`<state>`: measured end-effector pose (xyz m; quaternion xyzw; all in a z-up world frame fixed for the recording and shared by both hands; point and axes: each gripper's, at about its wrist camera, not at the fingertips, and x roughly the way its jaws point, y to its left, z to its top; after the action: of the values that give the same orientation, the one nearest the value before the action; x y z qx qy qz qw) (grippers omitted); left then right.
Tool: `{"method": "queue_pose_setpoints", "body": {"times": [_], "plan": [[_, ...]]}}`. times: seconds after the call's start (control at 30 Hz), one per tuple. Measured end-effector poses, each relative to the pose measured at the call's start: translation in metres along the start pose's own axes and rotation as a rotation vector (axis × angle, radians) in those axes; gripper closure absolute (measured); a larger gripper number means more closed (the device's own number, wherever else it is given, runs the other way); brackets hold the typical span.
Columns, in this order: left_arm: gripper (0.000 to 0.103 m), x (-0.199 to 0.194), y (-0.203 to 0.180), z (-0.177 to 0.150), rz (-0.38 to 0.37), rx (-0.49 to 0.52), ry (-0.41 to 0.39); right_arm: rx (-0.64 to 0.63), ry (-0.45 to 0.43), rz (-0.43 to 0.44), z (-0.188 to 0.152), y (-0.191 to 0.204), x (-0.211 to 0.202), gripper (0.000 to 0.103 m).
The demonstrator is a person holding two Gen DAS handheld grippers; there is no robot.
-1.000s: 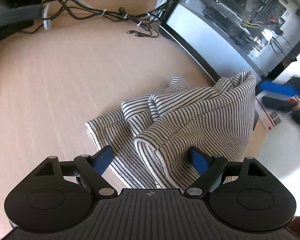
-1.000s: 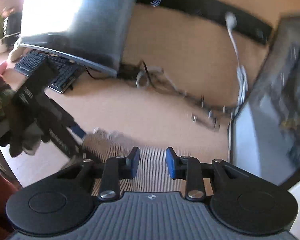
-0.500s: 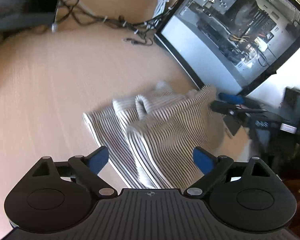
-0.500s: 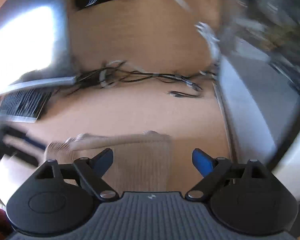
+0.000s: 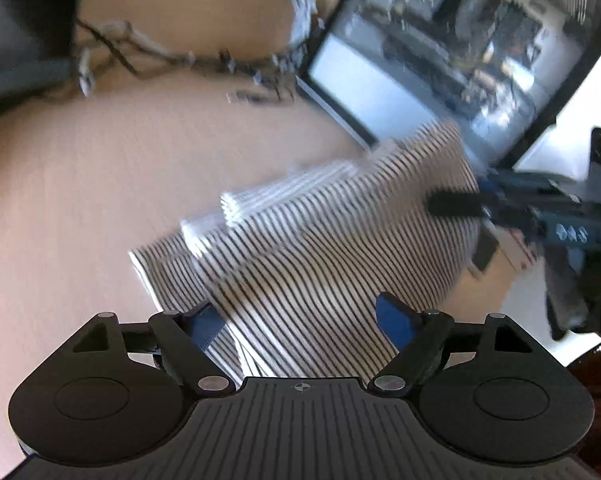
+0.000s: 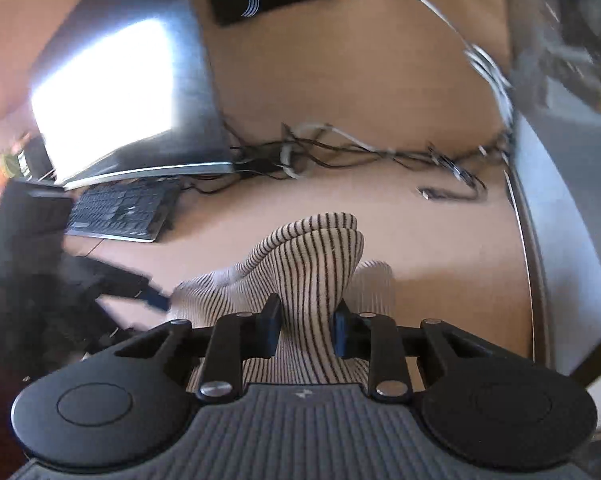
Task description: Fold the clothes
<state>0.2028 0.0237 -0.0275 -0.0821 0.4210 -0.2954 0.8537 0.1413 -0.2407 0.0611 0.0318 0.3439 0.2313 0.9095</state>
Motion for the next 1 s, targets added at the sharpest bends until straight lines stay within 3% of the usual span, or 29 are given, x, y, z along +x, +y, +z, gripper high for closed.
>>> {"method": "queue_pose_setpoints", "body": {"times": [0.13,0.33,0.53,0.63,0.7,0.73,0.8,0.9,0.93,1.0], "plan": [[0.008,0.007,0.013,0.008,-0.068,-0.014,-0.026,-0.006,0.008,0.025,0.004,0.0,-0.008,0.079],[0.008,0.031,0.019,-0.001,-0.16,-0.103,-0.015,0.003,0.012,0.034,0.004,-0.003,0.0,0.079],[0.009,0.013,0.014,0.0,-0.115,-0.072,-0.163,-0.003,-0.006,0.047,0.009,-0.004,-0.003,0.079],[0.022,0.024,0.014,0.005,-0.126,-0.121,-0.142,0.012,-0.003,0.044,0.008,-0.006,0.001,0.079],[0.039,0.032,0.012,0.006,-0.137,-0.144,-0.101,0.02,0.001,0.044,0.006,-0.007,0.003,0.079],[0.043,0.032,0.013,0.005,-0.159,-0.166,-0.077,0.018,0.002,0.045,0.006,-0.006,0.002,0.079],[0.062,0.03,0.016,0.009,-0.224,-0.223,-0.009,0.013,0.003,0.047,0.008,-0.005,-0.001,0.079],[0.064,0.021,0.021,0.014,-0.361,-0.314,0.105,0.028,-0.038,0.073,0.02,-0.005,-0.01,0.079],[0.064,0.02,0.022,0.015,-0.378,-0.332,0.128,0.03,-0.058,0.083,0.027,-0.006,-0.01,0.079],[0.064,0.022,0.025,0.015,-0.324,-0.334,0.137,0.021,-0.091,0.093,0.042,-0.009,-0.003,0.079]]}}
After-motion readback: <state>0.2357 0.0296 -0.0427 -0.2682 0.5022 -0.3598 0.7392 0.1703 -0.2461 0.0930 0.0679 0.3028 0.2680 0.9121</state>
